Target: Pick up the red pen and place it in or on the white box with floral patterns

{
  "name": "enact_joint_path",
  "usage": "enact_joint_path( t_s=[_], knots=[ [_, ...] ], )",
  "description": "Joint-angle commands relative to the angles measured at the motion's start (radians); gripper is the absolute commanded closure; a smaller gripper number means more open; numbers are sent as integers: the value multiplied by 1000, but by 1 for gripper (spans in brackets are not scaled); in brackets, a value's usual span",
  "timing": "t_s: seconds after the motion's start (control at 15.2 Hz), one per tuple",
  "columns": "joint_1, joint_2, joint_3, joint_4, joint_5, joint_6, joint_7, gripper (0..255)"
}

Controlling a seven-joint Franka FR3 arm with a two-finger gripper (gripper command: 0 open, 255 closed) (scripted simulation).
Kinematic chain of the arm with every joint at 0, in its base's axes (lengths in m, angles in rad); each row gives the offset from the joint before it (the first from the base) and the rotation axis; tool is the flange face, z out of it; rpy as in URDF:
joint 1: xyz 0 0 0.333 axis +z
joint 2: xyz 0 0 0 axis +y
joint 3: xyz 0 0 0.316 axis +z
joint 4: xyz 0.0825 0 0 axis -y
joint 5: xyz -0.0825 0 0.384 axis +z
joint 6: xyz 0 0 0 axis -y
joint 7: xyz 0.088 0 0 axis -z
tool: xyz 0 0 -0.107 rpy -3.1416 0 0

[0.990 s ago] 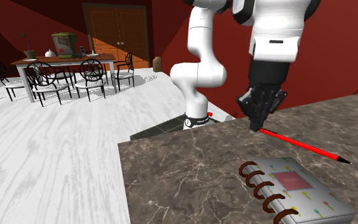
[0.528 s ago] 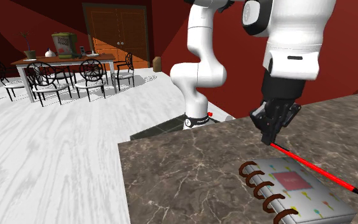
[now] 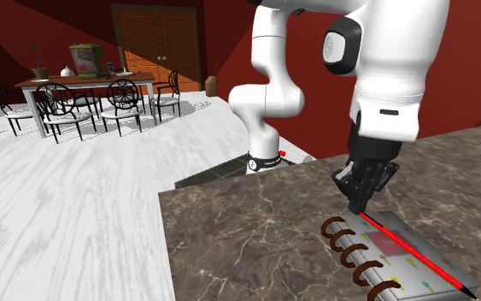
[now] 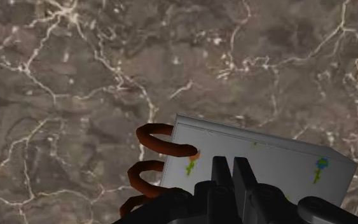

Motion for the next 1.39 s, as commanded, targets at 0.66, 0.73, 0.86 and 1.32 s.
enact_joint_path(
  t_s=[0.66, 0.73, 0.86, 1.32],
  knots=[
    [0, 17, 3, -16, -5, 32, 4, 0],
    [0, 17, 3, -16, -5, 32, 4, 0],
    [0, 17, 3, -16, -5, 32, 4, 0],
    [-2, -36, -11, 67, 6, -101, -8, 0]
  ],
)
